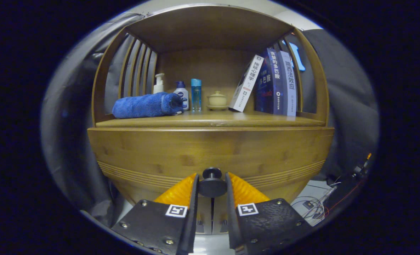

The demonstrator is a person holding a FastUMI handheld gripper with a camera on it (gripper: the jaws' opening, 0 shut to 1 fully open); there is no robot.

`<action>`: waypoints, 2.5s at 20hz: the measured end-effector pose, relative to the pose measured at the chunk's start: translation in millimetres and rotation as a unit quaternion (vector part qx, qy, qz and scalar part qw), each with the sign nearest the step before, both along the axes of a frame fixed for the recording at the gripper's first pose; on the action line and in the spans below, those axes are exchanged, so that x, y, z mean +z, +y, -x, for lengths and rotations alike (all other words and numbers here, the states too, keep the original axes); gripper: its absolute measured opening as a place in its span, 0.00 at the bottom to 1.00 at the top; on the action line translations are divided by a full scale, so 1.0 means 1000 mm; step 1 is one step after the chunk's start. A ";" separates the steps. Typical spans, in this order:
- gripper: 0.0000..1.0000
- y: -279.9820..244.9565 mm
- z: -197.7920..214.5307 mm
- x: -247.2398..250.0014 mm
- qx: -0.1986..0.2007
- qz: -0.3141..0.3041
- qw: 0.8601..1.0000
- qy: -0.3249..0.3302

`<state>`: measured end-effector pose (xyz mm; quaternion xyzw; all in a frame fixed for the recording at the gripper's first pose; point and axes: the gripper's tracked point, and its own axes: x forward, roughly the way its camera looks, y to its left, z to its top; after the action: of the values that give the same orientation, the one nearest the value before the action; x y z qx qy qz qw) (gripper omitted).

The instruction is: Pull open the drawer, take out the items inside it, and place them on the countertop above the cabinet.

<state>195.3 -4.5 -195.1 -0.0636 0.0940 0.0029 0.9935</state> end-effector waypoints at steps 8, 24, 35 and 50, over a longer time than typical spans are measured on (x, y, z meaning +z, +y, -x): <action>0.25 -0.004 0.039 0.001 0.000 -0.005 1.000 -0.004; 0.25 -0.010 0.163 -0.014 0.003 -0.008 1.000 0.011; 0.75 -0.020 0.189 0.060 -0.013 -0.004 0.999 -0.029; 0.98 0.013 0.102 0.099 0.017 0.075 0.996 0.037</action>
<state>93.3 8.6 -95.7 -0.1390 0.1291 0.0153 0.9817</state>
